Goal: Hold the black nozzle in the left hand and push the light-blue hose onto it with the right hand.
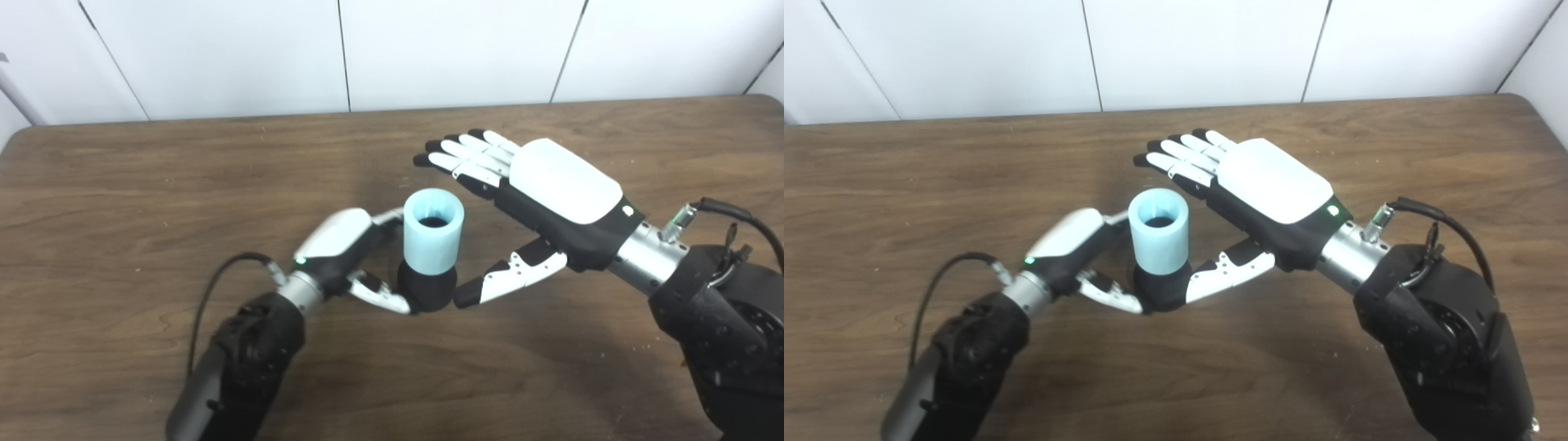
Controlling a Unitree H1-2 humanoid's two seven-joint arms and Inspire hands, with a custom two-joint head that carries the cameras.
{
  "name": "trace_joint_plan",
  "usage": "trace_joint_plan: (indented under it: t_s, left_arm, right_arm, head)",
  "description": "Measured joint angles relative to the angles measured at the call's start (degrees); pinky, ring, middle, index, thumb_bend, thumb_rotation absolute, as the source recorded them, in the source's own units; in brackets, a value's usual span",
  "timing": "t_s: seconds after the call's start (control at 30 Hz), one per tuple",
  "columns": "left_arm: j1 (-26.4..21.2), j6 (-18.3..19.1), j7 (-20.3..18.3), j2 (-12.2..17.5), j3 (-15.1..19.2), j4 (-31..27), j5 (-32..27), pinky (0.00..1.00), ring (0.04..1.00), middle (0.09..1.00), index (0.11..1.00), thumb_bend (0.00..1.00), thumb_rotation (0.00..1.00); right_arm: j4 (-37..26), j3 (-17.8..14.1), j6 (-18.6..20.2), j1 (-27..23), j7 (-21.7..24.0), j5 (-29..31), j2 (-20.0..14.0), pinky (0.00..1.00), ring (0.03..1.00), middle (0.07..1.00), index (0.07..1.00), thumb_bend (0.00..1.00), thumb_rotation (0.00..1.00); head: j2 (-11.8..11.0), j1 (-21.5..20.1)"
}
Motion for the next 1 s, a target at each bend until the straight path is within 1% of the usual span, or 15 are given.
trace_joint_plan:
  t_s: [0.13,0.23,0.3,0.4,0.47,0.53,0.57,0.63,0.67,0.7,0.77,0.8,0.87,0.93,1.0]
  left_arm:
    - [-0.04,0.69,-0.02,0.11,1.5,-0.95,-0.67,0.94,0.889,0.876,0.852,0.97,0.24]
    - [-0.04,1.56,0.0,0.09,2.97,-2.8,-1.89,0.92,0.884,0.872,0.847,0.97,0.22]
    - [-0.1,2.04,0.05,0.11,4.58,-4.39,-2.79,0.91,0.877,0.866,0.841,0.98,0.2]
    - [-0.28,2.49,0.1,0.43,6.72,-6.51,-3.93,0.9,0.876,0.863,0.839,0.98,0.2]
    - [-0.36,2.64,0.1,0.67,7.98,-6.92,-5.19,0.87,0.871,0.862,0.839,0.98,0.21]
    - [0.0,3.12,0.2,0.66,10.4,-7.69,-7.76,0.85,0.871,0.863,0.841,0.98,0.21]
    - [0.07,3.41,0.52,0.68,11.78,-8.0,-9.11,0.85,0.874,0.864,0.841,0.95,0.22]
    - [0.47,4.21,1.36,0.66,14.17,-8.47,-11.62,0.85,0.877,0.866,0.84,0.92,0.24]
    - [1.02,4.39,2.04,0.65,15.11,-8.5,-12.28,0.85,0.879,0.866,0.839,0.87,0.25]
    - [1.73,4.54,2.78,0.51,15.77,-8.53,-13.01,0.85,0.879,0.866,0.839,0.85,0.26]
    - [3.55,5.06,3.78,0.0,16.38,-8.53,-13.92,0.85,0.869,0.861,0.835,0.81,0.27]
    - [4.49,5.41,4.21,-0.45,16.54,-8.53,-14.17,0.85,0.863,0.859,0.834,0.8,0.27]
    - [5.81,6.29,5.16,-1.49,16.82,-8.52,-14.42,0.85,0.848,0.853,0.827,0.79,0.28]
    - [6.66,6.31,6.36,-2.21,17.91,-8.52,-15.95,0.85,0.828,0.842,0.816,0.75,0.28]
    - [7.62,6.2,8.61,-2.98,19.8,-8.39,-17.12,0.84,0.828,0.836,0.812,0.71,0.28]
  right_arm:
    - [0.33,-0.38,0.02,-0.04,0.0,0.22,-0.06,1.0,0.976,0.969,0.951,0.57,0.92]
    - [0.8,-1.17,0.18,-0.06,0.0,1.07,-0.4,1.0,0.974,0.968,0.952,0.57,0.92]
    - [1.14,-2.28,0.29,-0.21,-0.02,1.84,-0.8,1.0,0.974,0.966,0.956,0.58,0.92]
    - [2.08,-3.45,0.45,-0.89,-0.13,3.03,-2.23,1.0,0.974,0.966,0.958,0.58,0.92]
    - [2.99,-4.01,0.5,-1.1,-0.6,3.61,-2.49,1.0,0.975,0.967,0.96,0.58,0.93]
    - [4.82,-4.56,0.44,-1.05,-1.66,4.52,-2.4,1.0,0.976,0.968,0.964,0.57,0.93]
    - [5.91,-4.94,0.44,-0.86,-2.23,4.85,-2.36,1.0,0.977,0.968,0.965,0.57,0.93]
    - [8.44,-6.09,0.51,0.1,-4.18,5.69,-1.99,1.0,0.977,0.968,0.965,0.57,0.94]
    - [9.42,-6.49,0.76,0.75,-5.07,6.17,-1.74,0.99,0.976,0.968,0.962,0.56,0.94]
    - [10.4,-7.03,1.21,1.64,-6.2,7.02,-0.99,0.98,0.975,0.968,0.961,0.56,0.94]
    - [11.84,-8.02,2.56,3.61,-8.42,8.1,1.34,0.94,0.97,0.967,0.963,0.55,0.95]
    - [12.71,-8.11,2.99,4.46,-9.6,8.67,2.64,0.92,0.967,0.967,0.964,0.55,0.95]
    - [14.03,-8.02,4.03,5.81,-10.48,9.5,4.34,0.9,0.966,0.968,0.965,0.55,0.95]
    - [15.3,-7.99,5.02,6.54,-10.99,10.31,4.78,0.88,0.966,0.977,0.969,0.54,0.96]
    - [17.08,-8.37,5.5,6.85,-12.57,11.06,4.87,0.87,0.963,0.989,0.974,0.53,0.97]
  head:
    - [0.09,0.09]
    - [0.09,0.09]
    - [0.09,-0.17]
    - [0.09,-0.18]
    - [0.0,-0.35]
    - [0.0,-0.26]
    - [-0.09,-0.18]
    - [-0.17,0.0]
    - [-0.18,0.0]
    - [0.0,-0.09]
    - [-0.09,-0.09]
    - [-0.09,-0.09]
    - [-0.09,-0.17]
    - [-0.18,-0.09]
    - [-0.18,-0.09]
